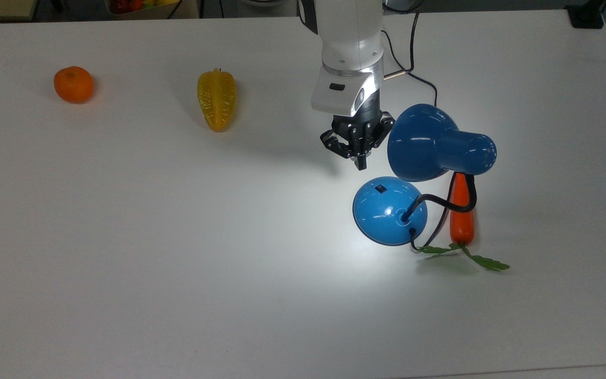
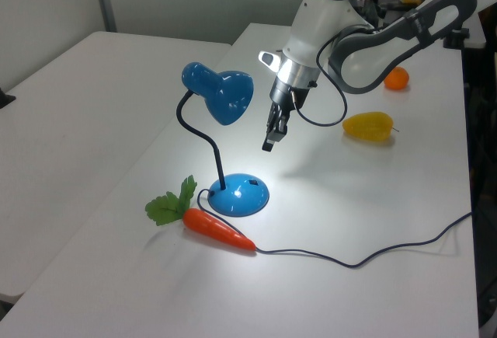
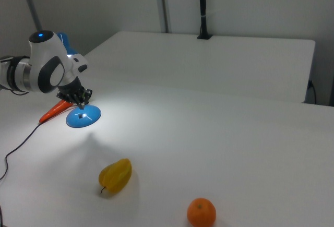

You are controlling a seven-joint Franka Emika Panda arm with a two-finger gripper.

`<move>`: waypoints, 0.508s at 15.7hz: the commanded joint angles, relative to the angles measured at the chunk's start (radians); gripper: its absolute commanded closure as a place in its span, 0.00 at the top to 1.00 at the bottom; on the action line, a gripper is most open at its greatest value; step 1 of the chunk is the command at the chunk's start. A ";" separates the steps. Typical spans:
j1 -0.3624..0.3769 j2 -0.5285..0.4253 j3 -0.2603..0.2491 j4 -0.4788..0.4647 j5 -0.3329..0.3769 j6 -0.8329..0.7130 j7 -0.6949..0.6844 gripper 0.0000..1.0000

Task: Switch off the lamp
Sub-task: 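Lower the gripper above the switch on the blue lamp base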

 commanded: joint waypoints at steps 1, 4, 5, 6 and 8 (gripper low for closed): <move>0.005 0.018 0.015 -0.021 0.006 0.078 -0.022 0.00; 0.018 0.038 0.019 -0.021 0.004 0.104 -0.022 0.00; 0.020 0.047 0.019 -0.021 0.003 0.104 -0.022 0.00; 0.026 0.054 0.019 -0.019 0.001 0.106 -0.022 0.00; 0.031 0.060 0.019 -0.019 -0.005 0.116 -0.022 0.00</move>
